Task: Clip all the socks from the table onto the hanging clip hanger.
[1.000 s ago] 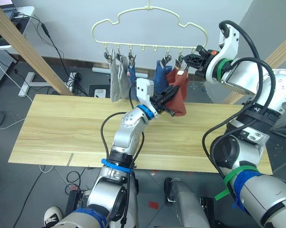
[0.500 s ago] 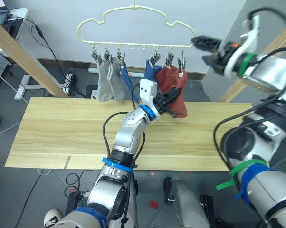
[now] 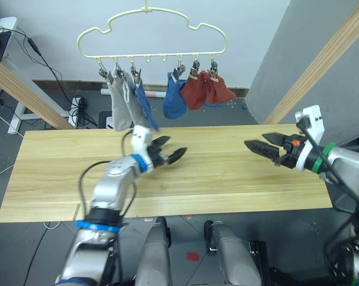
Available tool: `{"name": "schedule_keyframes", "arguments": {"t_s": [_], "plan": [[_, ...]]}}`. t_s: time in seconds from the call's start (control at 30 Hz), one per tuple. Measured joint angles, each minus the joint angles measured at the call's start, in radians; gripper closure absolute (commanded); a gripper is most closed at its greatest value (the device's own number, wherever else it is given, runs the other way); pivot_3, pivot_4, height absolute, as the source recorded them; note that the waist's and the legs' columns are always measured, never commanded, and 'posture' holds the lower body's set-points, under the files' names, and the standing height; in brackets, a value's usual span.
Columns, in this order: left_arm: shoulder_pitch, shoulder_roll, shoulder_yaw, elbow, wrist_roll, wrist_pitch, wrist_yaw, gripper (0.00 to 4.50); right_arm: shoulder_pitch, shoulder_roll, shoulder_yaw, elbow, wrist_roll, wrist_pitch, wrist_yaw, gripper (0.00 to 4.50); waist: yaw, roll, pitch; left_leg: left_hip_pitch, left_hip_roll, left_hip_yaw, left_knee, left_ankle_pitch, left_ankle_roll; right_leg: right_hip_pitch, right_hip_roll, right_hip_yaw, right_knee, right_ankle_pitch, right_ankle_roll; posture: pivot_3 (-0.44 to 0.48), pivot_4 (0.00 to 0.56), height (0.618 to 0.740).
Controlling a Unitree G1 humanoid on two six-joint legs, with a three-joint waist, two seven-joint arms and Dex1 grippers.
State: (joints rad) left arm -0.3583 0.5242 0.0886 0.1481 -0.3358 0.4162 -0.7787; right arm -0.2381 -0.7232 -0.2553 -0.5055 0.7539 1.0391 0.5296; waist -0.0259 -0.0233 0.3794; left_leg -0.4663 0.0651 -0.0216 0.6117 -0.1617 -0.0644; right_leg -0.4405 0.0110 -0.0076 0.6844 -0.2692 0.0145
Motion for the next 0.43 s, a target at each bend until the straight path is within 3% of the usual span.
{"name": "schedule_keyframes", "arguments": {"t_s": [0.2, 0.33, 0.43], "plan": [[0.199, 0.193, 0.126, -0.122, -0.012, 0.150, 0.014, 0.03, 0.182, -0.010, 0.095, 0.078, -0.201, -0.317, 0.107, 0.06, 0.021, 0.000, -0.001, 0.000, -0.002, 0.002, 0.001, 0.002, -0.003, 0.001, -0.004, 0.001, -0.003, 0.001, 0.002, 0.166, 0.324, 0.740], [0.310, 0.208, 0.159, -0.190, -0.004, 0.130, 0.021, 0.03, 0.228, -0.006, 0.087, 0.133, -0.255, -0.417, 0.127, 0.06, 0.052, 0.000, -0.002, 0.000, -0.002, 0.001, 0.001, 0.004, -0.004, 0.002, -0.005, -0.001, -0.003, 0.002, 0.003, 0.185, 0.304, 0.740], [0.322, 0.206, 0.173, -0.191, -0.017, 0.121, 0.022, 0.03, 0.238, -0.001, 0.087, 0.149, -0.266, -0.452, 0.134, 0.06, 0.078, 0.001, -0.005, 0.000, -0.001, 0.000, 0.000, 0.005, -0.005, 0.002, -0.005, -0.002, -0.003, 0.002, 0.003, 0.185, 0.294, 0.740]]}}
